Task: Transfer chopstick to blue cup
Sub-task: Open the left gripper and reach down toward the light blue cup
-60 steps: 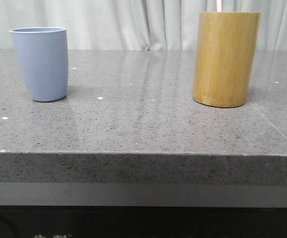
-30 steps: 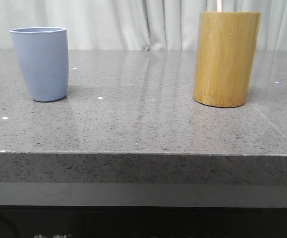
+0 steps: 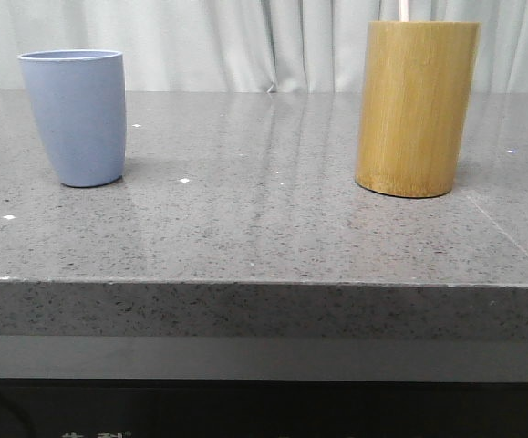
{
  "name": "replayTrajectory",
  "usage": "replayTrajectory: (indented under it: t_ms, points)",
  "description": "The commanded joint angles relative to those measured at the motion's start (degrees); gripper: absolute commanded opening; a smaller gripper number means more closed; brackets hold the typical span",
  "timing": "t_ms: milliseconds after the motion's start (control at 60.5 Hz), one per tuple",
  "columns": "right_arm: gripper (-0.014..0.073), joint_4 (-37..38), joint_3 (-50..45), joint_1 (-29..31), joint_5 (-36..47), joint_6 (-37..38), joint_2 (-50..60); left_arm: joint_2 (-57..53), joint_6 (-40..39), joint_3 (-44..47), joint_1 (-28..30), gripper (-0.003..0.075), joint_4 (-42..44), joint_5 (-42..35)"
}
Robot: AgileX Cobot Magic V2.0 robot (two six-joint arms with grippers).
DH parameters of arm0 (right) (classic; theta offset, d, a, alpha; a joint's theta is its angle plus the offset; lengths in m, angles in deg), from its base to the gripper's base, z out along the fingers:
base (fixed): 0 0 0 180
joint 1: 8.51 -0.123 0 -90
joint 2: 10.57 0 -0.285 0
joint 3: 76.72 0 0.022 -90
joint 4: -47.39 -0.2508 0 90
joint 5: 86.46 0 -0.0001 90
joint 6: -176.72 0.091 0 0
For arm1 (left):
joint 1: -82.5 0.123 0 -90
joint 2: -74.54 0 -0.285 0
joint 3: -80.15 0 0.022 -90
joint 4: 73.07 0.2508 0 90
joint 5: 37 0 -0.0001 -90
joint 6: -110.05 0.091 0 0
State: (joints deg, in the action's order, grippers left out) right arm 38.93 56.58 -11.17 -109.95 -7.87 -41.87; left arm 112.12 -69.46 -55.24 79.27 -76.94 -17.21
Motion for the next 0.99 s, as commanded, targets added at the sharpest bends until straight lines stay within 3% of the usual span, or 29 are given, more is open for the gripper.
replayTrajectory:
  t_ms: [0,248,314,545,777,975]
  points:
    - [0.0622,0.22,2.14,0.19,4.53,-0.18,-0.74,0.54,-0.09,-2.15,0.15,0.0640,-0.13,-4.37]
    - [0.0622,0.22,2.14,0.19,4.53,-0.18,-0.74,0.76,0.16,-2.64,0.15,0.0587,-4.49,-4.08]
    - [0.0622,0.22,2.14,0.19,4.53,-0.18,-0.74,2.11,3.41,-4.21,0.15,0.0587,-4.49,-2.63]
    - [0.0622,0.22,2.14,0.19,4.48,-0.18,-0.74,15.07,11.82,-19.39,-1.07,0.0587,-4.49,6.74]
    - [0.0622,0.22,2.14,0.19,4.48,-0.18,-0.74,31.12,13.61,-37.33,-12.77,0.0587,-3.28,17.77]
    - [0.0622,0.22,2.14,0.19,4.48,-0.18,-0.74,46.60,12.02,-53.10,-20.65,0.0587,-2.99,33.41]
